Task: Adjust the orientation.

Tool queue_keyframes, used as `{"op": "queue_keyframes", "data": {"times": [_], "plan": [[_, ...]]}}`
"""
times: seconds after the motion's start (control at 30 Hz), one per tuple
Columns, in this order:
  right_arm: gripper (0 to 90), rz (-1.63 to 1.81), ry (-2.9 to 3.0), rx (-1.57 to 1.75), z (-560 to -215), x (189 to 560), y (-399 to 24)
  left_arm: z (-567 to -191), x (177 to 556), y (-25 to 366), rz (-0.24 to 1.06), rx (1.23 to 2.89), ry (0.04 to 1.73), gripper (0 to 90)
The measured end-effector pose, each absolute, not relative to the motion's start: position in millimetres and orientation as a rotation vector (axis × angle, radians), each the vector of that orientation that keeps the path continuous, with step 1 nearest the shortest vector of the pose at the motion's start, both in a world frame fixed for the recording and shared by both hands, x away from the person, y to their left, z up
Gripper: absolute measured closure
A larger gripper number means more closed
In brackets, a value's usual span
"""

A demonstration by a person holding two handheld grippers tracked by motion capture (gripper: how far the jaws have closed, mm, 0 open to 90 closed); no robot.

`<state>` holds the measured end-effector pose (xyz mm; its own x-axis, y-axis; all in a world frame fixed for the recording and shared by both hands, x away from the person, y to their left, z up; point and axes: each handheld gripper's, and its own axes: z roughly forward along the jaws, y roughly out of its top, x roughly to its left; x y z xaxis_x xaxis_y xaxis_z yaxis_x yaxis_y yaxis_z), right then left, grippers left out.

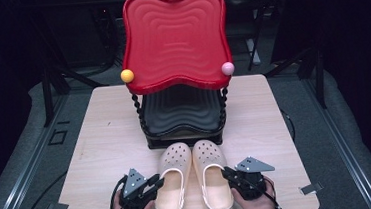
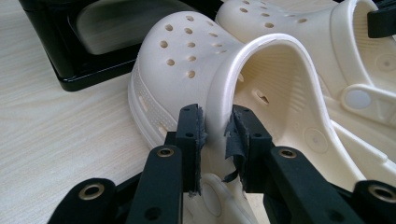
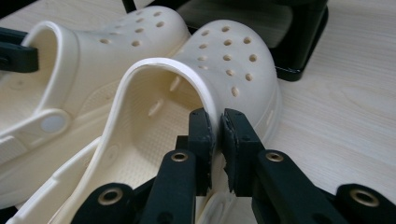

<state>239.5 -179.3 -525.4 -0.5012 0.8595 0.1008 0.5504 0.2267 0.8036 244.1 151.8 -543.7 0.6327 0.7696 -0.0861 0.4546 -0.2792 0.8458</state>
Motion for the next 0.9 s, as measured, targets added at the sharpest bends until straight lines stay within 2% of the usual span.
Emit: {"op": "queue_keyframes", "data": {"times": [0.57, 0.9], "plan": [[82.0, 1.347, 2.198, 1.305, -528.2, 252.8, -167.1, -542.8, 244.7, 146.5, 0.401, 1.893, 1.009, 72.8], [81.0, 1.300, 2.161, 1.323, -528.2, 248.8, -163.0, -543.3, 245.9, 146.0, 0.408, 1.885, 1.004, 71.3]]}}
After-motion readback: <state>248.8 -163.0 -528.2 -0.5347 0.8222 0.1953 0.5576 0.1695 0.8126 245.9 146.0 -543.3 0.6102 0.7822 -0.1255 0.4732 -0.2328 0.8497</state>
